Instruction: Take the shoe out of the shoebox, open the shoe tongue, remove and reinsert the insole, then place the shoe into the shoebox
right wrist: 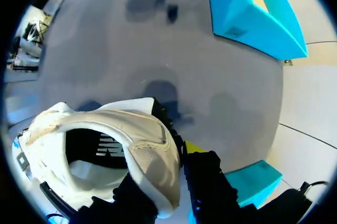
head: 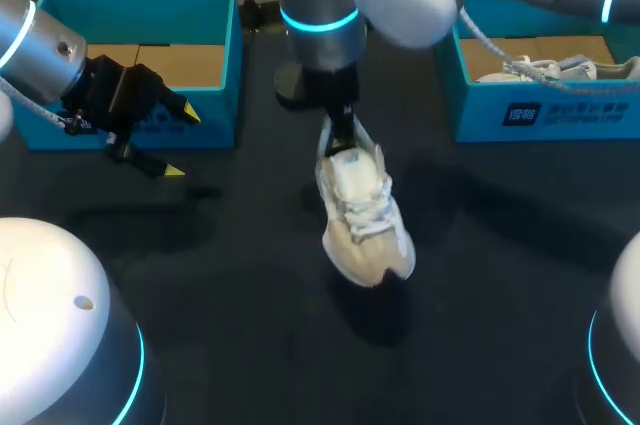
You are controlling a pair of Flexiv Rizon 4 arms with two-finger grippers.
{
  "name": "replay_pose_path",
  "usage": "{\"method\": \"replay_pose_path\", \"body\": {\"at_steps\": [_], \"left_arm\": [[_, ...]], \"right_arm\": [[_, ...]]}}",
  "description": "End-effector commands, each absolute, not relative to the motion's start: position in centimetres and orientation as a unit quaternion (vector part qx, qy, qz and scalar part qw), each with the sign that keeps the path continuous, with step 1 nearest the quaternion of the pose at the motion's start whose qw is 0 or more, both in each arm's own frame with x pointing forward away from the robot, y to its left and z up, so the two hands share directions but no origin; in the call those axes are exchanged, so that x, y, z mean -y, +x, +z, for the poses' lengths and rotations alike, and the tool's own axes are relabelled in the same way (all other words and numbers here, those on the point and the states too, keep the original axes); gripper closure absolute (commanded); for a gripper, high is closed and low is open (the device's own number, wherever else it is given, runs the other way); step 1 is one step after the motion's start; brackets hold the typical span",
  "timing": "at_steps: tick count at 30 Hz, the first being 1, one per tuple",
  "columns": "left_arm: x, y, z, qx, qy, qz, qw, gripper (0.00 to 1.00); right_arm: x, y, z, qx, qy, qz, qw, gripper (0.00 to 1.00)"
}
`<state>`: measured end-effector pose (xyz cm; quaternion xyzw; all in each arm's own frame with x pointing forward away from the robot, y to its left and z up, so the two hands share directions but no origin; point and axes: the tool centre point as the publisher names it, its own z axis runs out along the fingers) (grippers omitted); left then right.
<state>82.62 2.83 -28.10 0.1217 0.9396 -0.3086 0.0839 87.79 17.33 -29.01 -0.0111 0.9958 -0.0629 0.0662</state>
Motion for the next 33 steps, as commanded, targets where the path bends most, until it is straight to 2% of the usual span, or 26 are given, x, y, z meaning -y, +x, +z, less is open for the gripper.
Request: {"method": "replay_pose_path", "body": {"at_steps": [1,7,16,33], "left_arm": [[-2.9,82.5,-28.0,-0.940,0.122,-0.308,0.084,0.00],[-2.9,82.5,-28.0,-0.940,0.122,-0.308,0.084,0.00],[-2.9,82.5,-28.0,-0.940,0.122,-0.308,0.084,0.00],[-2.9,82.5,-28.0,-0.940,0.122,-0.308,0.084,0.00]], "right_arm": [[-17.0,87.1,-22.2,-0.995,-0.012,-0.068,0.071,1.00],[-16.4,87.6,-17.9,-0.993,-0.014,-0.081,0.088,1.00],[-15.5,88.9,-14.8,-0.991,-0.023,-0.070,0.111,1.00],[-15.4,88.9,-14.6,-0.991,-0.016,-0.069,0.111,1.00]]}}
